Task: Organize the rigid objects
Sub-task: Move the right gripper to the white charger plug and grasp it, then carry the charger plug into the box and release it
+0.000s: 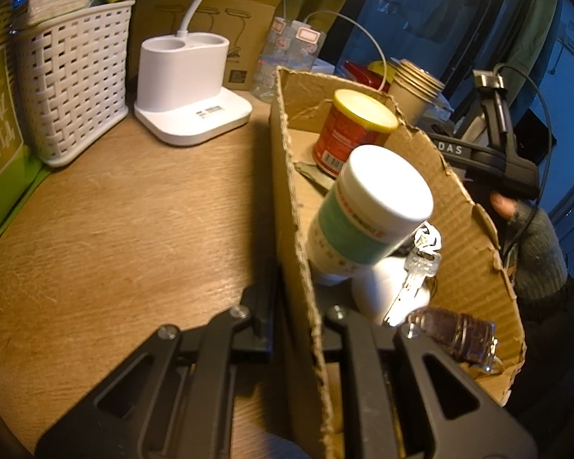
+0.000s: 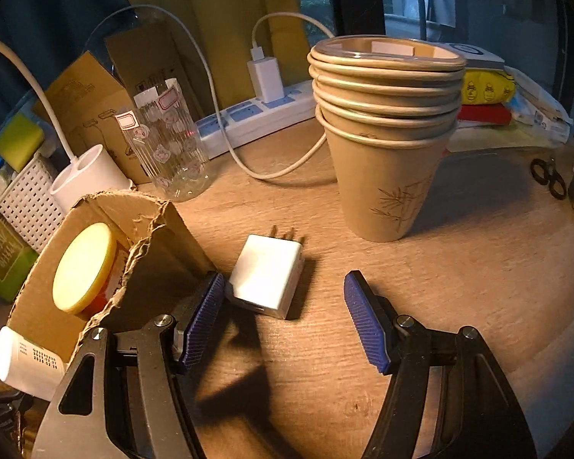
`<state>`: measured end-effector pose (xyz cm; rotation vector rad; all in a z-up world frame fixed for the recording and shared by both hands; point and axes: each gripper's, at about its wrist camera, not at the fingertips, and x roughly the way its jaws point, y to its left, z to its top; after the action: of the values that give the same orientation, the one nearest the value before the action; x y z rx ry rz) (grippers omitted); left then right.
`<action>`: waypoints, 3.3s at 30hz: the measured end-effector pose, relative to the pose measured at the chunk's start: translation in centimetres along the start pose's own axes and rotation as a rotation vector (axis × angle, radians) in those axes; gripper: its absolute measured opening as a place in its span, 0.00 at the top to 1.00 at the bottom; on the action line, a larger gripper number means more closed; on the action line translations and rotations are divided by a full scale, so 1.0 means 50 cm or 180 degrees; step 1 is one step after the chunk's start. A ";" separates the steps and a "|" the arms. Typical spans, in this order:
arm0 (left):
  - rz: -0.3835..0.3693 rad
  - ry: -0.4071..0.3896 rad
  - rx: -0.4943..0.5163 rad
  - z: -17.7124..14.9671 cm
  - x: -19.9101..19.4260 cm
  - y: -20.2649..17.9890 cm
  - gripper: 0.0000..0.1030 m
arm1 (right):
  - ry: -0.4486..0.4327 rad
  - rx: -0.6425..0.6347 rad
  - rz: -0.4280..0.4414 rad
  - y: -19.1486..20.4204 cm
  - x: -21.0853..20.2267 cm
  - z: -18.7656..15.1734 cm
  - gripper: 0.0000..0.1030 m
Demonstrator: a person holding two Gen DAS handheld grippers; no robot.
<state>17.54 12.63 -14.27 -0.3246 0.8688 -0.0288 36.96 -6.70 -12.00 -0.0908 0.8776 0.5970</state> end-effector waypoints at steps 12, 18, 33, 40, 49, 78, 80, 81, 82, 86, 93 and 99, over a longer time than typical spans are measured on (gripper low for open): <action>-0.0002 -0.0004 -0.0005 -0.001 -0.001 0.004 0.89 | -0.0014 -0.0055 0.0016 0.004 0.000 0.003 0.50; -0.0003 -0.0004 -0.0005 -0.001 -0.001 0.004 0.89 | 0.0092 -0.0198 -0.0135 0.018 0.005 0.000 0.63; -0.0003 -0.0007 -0.0005 -0.001 -0.002 0.004 0.89 | 0.0052 -0.0352 -0.0313 0.036 0.010 0.002 0.64; -0.0003 -0.0007 -0.0005 -0.001 -0.001 0.004 0.89 | -0.0099 -0.0449 -0.0436 0.058 -0.021 -0.014 0.64; -0.0001 -0.0009 -0.0003 -0.001 -0.002 0.004 0.89 | -0.0442 -0.0440 -0.0488 0.089 -0.121 -0.037 0.64; 0.0002 -0.0010 0.0000 0.000 -0.002 0.004 0.89 | -0.0646 -0.0675 -0.0055 0.261 -0.249 -0.152 0.64; 0.0001 -0.0010 0.0000 0.000 -0.002 0.004 0.89 | -0.0597 -0.0707 -0.0023 0.272 -0.242 -0.160 0.64; 0.0002 -0.0011 0.0000 0.000 -0.002 0.004 0.89 | -0.0572 -0.0715 -0.0007 0.275 -0.238 -0.164 0.64; 0.0001 -0.0011 0.0000 0.000 -0.002 0.004 0.89 | -0.0546 -0.0728 0.0001 0.278 -0.234 -0.169 0.64; 0.0003 -0.0011 0.0001 0.000 -0.002 0.004 0.89 | -0.0452 -0.0731 0.0024 0.282 -0.220 -0.179 0.64; 0.0014 -0.0019 0.0011 0.003 -0.004 0.004 0.89 | -0.0362 -0.0710 0.0105 0.287 -0.208 -0.186 0.64; 0.0027 -0.0029 0.0019 0.007 -0.006 0.005 0.89 | -0.0359 -0.0652 0.0109 0.281 -0.211 -0.187 0.63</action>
<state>17.58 13.03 -13.92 -0.3153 0.8610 -0.0219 17.91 -2.67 -7.89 -0.2257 0.7084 0.7163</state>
